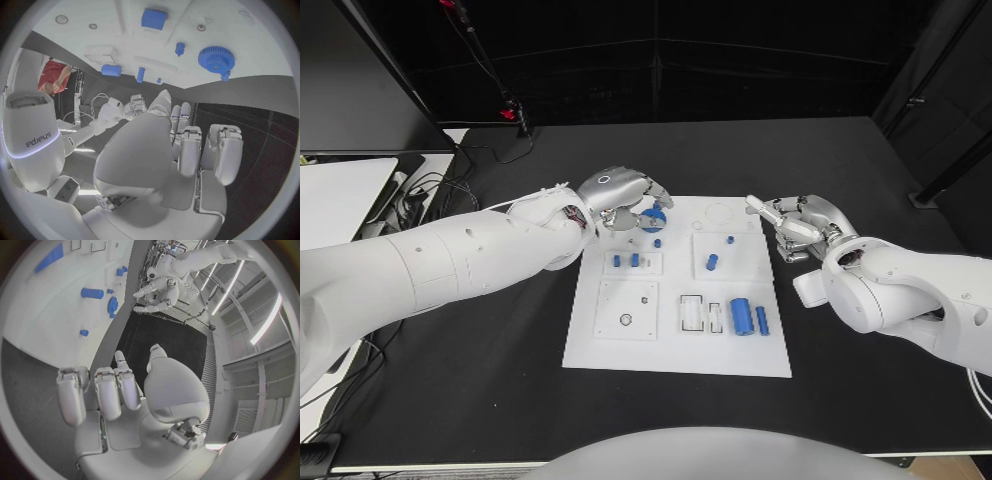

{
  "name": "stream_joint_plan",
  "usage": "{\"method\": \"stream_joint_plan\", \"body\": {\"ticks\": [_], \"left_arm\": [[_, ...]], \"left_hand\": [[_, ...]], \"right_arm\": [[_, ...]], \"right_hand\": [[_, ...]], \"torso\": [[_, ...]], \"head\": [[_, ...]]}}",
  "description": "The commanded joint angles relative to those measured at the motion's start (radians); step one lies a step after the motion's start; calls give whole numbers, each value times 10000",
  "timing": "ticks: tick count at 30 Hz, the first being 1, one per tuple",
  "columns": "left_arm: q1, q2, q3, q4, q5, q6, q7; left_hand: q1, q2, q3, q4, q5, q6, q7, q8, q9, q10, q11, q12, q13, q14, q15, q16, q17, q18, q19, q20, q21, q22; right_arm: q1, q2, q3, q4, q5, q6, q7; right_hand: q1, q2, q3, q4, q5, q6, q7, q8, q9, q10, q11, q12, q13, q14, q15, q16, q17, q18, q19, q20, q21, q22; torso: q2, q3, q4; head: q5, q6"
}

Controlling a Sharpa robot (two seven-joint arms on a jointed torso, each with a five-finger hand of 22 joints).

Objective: Assemble the parts on the task board

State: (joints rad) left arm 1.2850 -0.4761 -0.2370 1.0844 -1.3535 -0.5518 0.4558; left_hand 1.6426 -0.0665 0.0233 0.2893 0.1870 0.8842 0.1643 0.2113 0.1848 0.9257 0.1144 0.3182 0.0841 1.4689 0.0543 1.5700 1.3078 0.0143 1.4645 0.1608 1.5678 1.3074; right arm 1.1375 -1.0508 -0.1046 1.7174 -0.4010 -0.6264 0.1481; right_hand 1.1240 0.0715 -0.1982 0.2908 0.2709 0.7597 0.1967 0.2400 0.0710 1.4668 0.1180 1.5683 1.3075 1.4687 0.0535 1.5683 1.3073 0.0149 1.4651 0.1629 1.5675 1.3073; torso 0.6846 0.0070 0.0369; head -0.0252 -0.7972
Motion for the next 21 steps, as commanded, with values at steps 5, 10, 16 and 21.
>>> {"method": "stream_joint_plan", "body": {"ticks": [5, 10, 16, 21], "left_arm": [[-68, 300, 10, -394, -2709, 562, -76], [-114, 435, 11, -592, -3322, 864, -36], [-136, 496, 11, -734, -3552, 1178, 37], [-147, 560, 11, -854, -3909, 1322, -25]], "left_hand": [[94, -23, 133, 0, -229, 215, -45, -130, -146, 175, -28, -131, -172, 1019, -72, 8, 2630, -143, 1063, -90, 30, 2634], [72, -57, 170, 9, -358, 306, -91, -186, -222, 229, -54, -188, -212, 1019, -93, 8, 2630, -143, 1063, -107, 30, 2634], [95, -79, 228, -3, -447, 465, -96, -209, -282, 280, -66, -254, -224, 1019, -98, 8, 2630, -143, 1063, -128, 30, 2634], [183, -88, 306, -14, -494, 583, -112, -232, -331, 284, -68, -327, -229, 1019, -89, 8, 2630, -143, 1063, -148, 30, 2634]], "right_arm": [[7, 18, 3, 7, 26, -17, 11], [7, 22, 3, 5, 26, -13, -6], [6, 25, 3, 0, 26, -3, -22], [6, 31, 3, -4, 26, 12, -41]], "right_hand": [[83, 27, -52, 0, 47, -90, 48, 61, -4, 1040, 57, 25, 2633, 1021, 62, 25, 2635, -149, 1057, 58, 33, 2635], [83, 28, -52, 0, 47, -90, 48, 61, -4, 1040, 57, 25, 2633, 1021, 62, 25, 2635, -149, 1057, 58, 33, 2635], [83, 28, -52, 0, 47, -90, 48, 61, -4, 1040, 57, 25, 2633, 1021, 62, 25, 2635, -149, 1057, 58, 33, 2635], [83, 28, -52, 0, 47, -90, 48, 61, -4, 1040, 57, 25, 2633, 1021, 62, 25, 2635, -149, 1057, 58, 33, 2635]], "torso": [[1, 1, -3], [-8, 4, 11], [-12, 7, 13], [-9, 5, 7]], "head": [[19, -29], [3, -65], [-4, -88], [2, -98]]}}
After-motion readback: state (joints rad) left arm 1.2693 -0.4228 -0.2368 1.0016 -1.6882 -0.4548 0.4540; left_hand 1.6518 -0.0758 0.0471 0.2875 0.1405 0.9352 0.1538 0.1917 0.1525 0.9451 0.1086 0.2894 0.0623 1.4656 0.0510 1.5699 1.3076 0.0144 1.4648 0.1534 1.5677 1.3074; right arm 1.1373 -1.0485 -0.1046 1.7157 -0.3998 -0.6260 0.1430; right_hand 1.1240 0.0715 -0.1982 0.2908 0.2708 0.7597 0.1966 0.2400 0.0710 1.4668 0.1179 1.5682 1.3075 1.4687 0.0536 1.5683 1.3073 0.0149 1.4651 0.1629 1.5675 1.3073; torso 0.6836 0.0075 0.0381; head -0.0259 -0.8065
